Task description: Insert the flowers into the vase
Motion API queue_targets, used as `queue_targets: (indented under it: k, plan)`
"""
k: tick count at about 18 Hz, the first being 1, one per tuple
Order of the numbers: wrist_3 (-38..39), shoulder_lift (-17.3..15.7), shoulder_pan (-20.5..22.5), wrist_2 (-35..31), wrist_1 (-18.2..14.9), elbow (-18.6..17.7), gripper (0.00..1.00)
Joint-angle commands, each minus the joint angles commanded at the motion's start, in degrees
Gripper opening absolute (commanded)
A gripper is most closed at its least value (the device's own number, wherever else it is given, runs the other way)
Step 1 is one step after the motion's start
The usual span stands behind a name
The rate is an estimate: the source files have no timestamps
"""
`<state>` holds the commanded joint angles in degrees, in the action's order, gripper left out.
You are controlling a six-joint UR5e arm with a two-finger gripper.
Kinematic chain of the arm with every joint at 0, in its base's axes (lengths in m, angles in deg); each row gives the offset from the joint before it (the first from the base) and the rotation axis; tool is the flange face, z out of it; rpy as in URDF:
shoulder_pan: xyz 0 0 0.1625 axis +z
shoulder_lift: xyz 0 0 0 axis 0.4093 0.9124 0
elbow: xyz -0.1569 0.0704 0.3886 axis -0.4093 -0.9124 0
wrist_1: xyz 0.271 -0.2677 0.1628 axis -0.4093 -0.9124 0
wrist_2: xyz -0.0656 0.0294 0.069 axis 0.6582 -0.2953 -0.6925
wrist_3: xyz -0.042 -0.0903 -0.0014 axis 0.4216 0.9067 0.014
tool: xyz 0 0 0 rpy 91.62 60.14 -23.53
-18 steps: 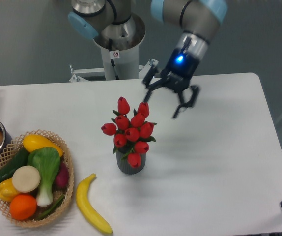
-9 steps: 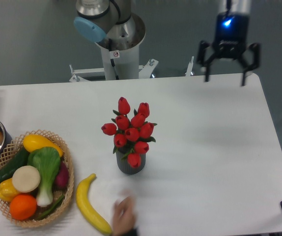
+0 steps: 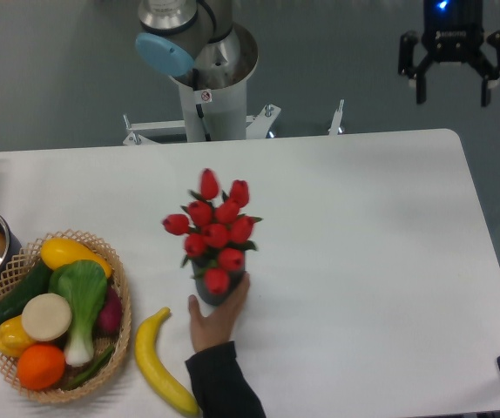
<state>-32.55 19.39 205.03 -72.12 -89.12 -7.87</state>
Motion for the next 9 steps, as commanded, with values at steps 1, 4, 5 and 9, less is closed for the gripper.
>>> queue_targets:
  k: [1,4,5,9]
  plan:
    - [-2.4,-0.1,0.9,-0.2,-2.5,0.8,1.0]
    - [-10.8,-0.1,3.6,-0.3,-8.5,2.4,1.0]
    - [-13.1,-0.2,4.3,-0.7,-9.2,2.3,1.0]
    - [-15.1,-0.7,4.5,-2.9,-9.5,2.0,1.0]
